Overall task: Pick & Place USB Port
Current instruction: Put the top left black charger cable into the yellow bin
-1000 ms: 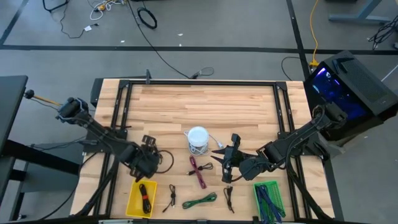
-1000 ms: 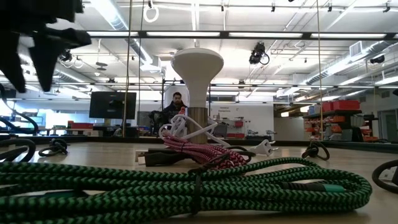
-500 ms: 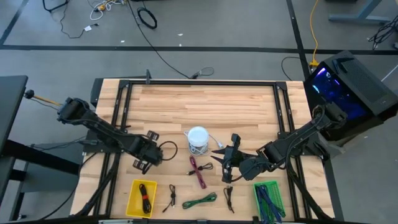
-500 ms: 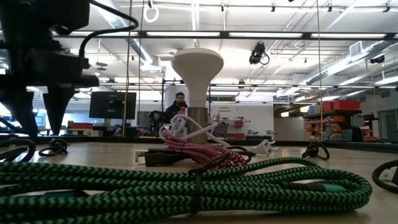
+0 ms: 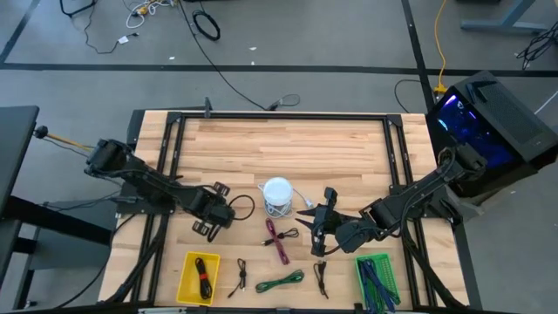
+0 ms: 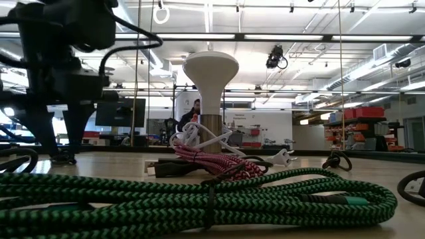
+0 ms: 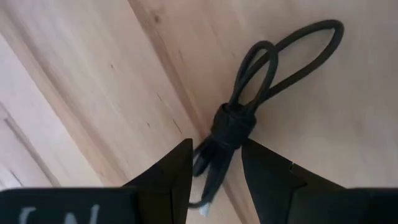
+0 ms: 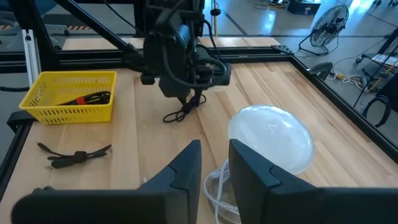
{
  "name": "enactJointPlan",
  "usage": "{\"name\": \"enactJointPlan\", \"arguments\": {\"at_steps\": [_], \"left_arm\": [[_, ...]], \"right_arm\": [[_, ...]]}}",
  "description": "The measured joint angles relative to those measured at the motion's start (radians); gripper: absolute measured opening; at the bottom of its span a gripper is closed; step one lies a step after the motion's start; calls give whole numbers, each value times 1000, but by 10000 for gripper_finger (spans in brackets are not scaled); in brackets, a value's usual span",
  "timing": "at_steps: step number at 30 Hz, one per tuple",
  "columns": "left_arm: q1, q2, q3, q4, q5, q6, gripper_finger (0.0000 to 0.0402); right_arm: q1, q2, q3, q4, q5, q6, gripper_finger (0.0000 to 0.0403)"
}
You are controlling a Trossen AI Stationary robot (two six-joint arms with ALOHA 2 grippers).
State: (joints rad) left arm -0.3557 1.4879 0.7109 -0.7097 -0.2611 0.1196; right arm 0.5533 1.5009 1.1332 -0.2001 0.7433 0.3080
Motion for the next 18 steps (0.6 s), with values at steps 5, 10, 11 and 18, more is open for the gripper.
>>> {"name": "enactJointPlan", "arguments": {"at_steps": [5,10,11,18], "left_arm": [[29,48,5,35,34,5,141],[45,70,5,28,71,-8,91],[45,70,5,24,79,-17,67],[45,79,65,-74,84,-173,22]], "right_arm": [[0,0,0,0,0,0,82],[0,0,0,0,0,0,82],[0,0,0,0,0,0,82],[0,0,0,-1,0,-3,82]]}}
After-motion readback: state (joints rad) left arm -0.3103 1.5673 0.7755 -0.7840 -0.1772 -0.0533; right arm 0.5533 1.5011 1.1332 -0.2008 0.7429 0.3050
